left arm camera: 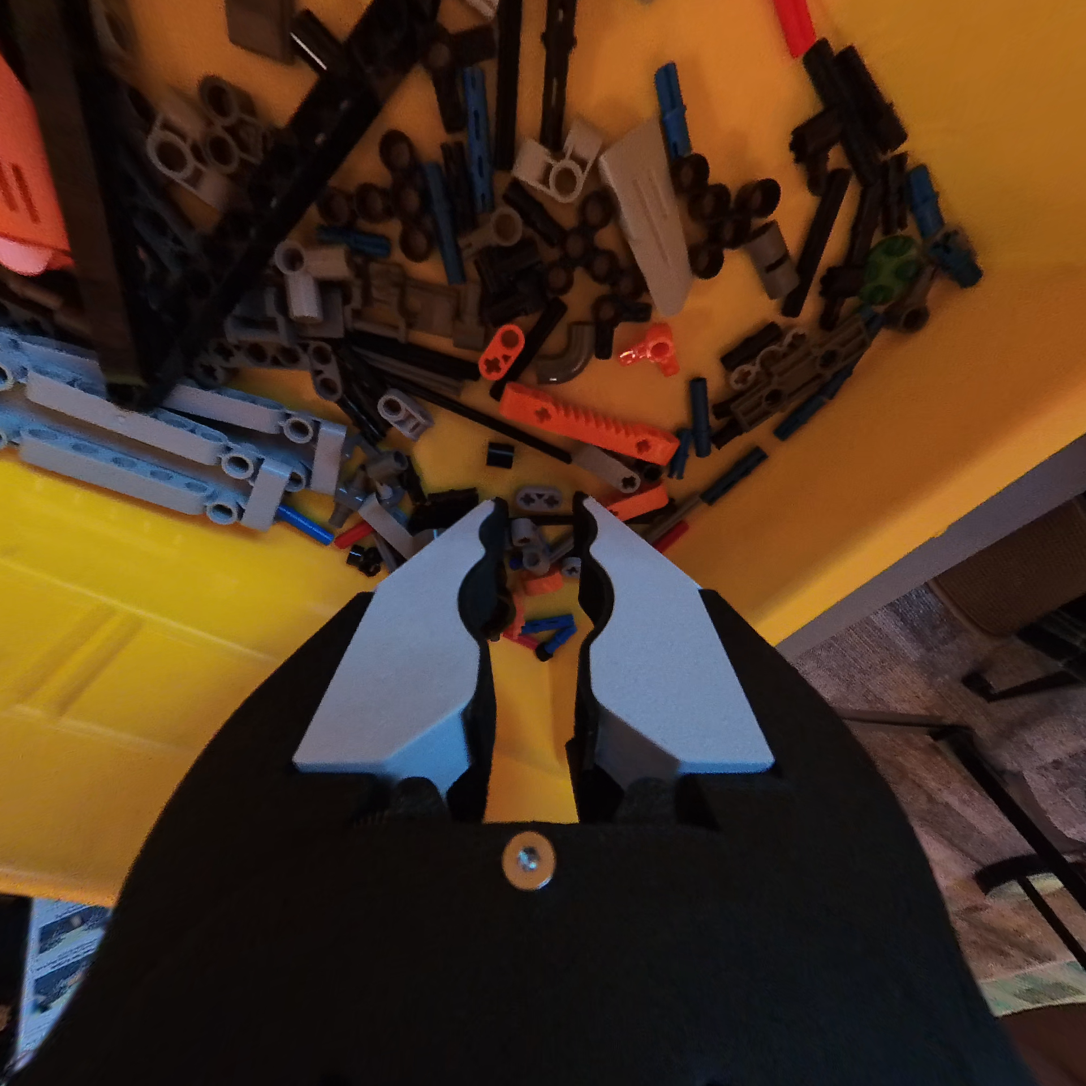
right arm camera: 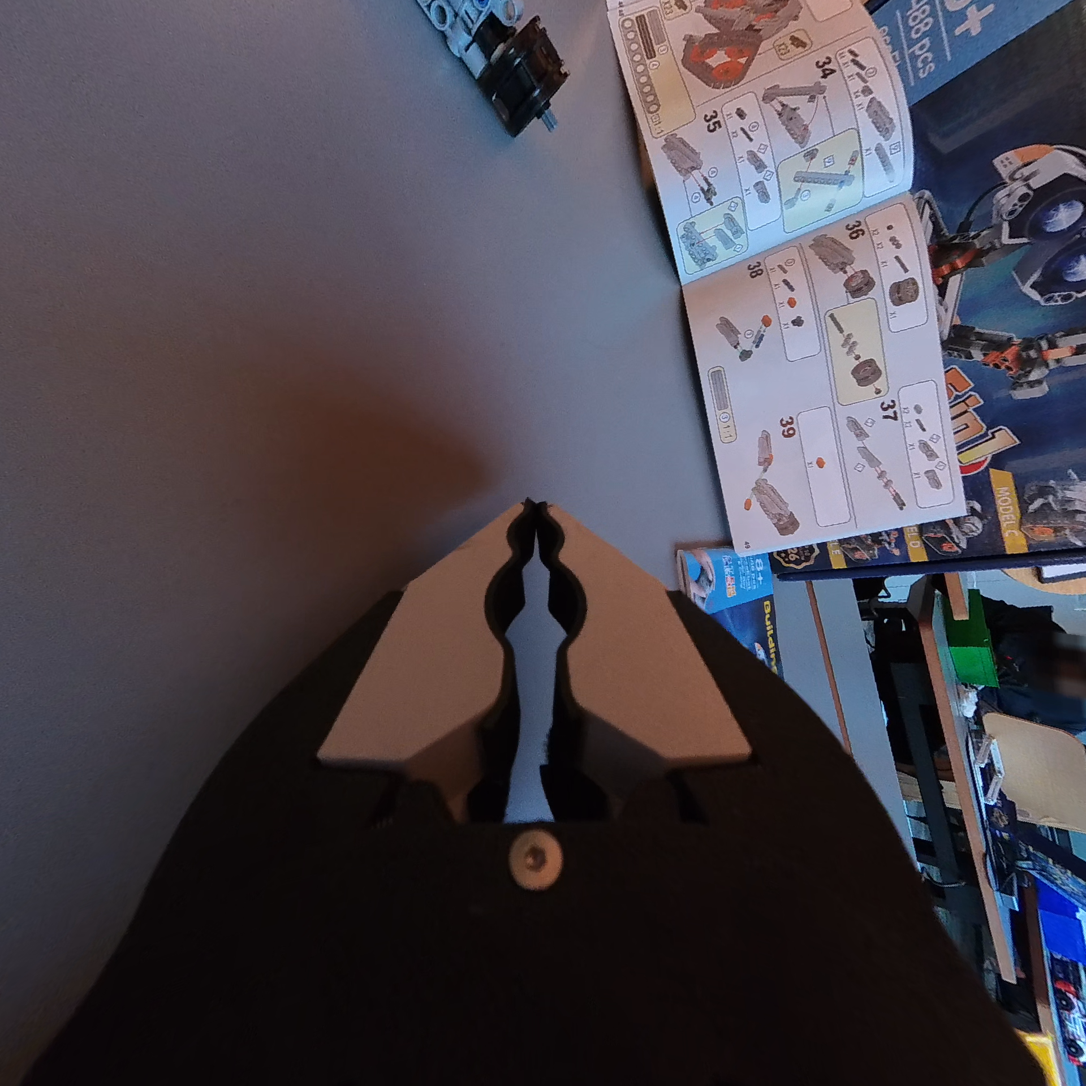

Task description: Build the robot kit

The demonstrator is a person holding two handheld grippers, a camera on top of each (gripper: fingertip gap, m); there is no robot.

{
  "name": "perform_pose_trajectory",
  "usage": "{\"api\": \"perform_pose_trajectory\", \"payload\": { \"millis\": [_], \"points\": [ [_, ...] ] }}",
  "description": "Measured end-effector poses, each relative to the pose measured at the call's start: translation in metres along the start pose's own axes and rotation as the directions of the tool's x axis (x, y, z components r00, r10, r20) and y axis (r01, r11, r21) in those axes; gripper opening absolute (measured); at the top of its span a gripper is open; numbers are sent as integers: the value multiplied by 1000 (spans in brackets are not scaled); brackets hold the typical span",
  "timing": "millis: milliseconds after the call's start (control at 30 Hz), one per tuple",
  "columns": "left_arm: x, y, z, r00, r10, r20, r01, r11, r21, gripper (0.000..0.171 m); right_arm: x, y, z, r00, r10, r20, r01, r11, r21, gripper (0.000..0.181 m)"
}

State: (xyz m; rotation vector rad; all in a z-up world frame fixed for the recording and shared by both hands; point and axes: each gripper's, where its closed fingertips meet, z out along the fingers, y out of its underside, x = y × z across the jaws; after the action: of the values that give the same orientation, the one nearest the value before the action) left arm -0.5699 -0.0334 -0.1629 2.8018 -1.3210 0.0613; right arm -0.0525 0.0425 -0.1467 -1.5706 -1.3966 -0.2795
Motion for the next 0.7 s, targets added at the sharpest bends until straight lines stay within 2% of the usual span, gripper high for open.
{"api": "perform_pose_trajectory", "payload": {
  "millis": [100,267,467,600,700],
  "points": [
    [-4,-1,0,999,34,19,-34,999,-13,15,-1,0,0,1000,-6,4,6,1000,-3,0],
    [-5,-2,0,996,77,41,-76,997,-21,17,-1,0,-1,1000,-7,0,7,1000,-4,0],
    [-5,0,-2,984,127,124,-129,992,5,13,0,-1,-1,1000,-2,2,2,1000,4,0],
    [-1,-16,-29,969,126,212,-164,971,172,13,2,-2,-2,1000,3,-1,-3,1000,10,0],
    [20,-42,-70,958,130,256,-216,913,345,13,3,-2,-3,1000,8,-3,-8,1000,12,0]
  ]
}}
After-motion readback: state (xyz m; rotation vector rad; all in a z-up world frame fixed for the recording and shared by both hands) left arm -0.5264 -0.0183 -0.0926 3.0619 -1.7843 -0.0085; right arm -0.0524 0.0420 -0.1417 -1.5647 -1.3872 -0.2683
